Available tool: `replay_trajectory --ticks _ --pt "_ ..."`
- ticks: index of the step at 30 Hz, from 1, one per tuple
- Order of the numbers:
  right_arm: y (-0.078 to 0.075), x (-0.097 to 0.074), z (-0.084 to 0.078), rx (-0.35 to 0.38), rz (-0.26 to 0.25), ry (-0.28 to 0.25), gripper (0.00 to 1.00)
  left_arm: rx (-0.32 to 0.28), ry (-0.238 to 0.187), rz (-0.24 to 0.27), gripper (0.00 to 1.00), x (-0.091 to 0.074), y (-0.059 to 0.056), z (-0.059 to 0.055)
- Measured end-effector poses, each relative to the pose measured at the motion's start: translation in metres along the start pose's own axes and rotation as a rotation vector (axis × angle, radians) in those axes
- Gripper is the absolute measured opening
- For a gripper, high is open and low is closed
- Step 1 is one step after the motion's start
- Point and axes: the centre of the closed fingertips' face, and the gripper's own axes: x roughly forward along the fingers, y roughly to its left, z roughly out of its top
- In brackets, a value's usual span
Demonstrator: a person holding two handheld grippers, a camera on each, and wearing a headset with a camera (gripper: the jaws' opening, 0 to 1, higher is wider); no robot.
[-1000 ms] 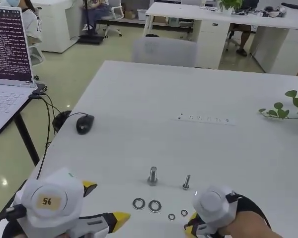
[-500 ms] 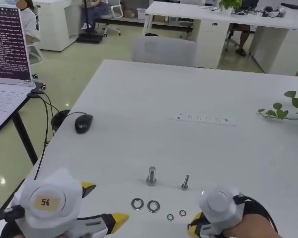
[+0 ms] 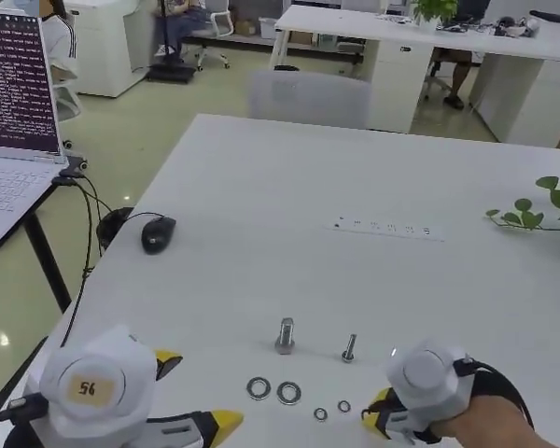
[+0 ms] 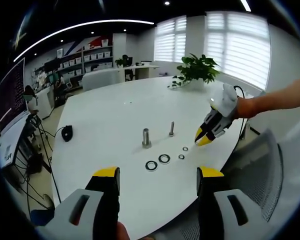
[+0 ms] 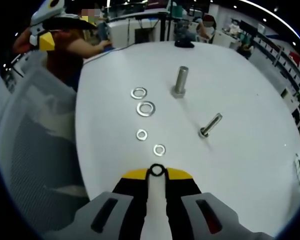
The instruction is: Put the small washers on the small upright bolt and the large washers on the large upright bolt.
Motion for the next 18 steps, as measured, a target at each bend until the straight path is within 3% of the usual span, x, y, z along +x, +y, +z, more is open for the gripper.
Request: replay_trajectory --ticks 10,18 --pt "-0.047 -0.026 0.030 0.007 -0.064 -0.053 0.13 0.001 -0.014 0.002 0.62 -0.001 0.002 0.005" --pt "-0.072 -0.026 0.060 -0.051 -0.070 -0.058 0.13 0.004 -0.012 -0.005 0.62 0.000 0.000 0.003"
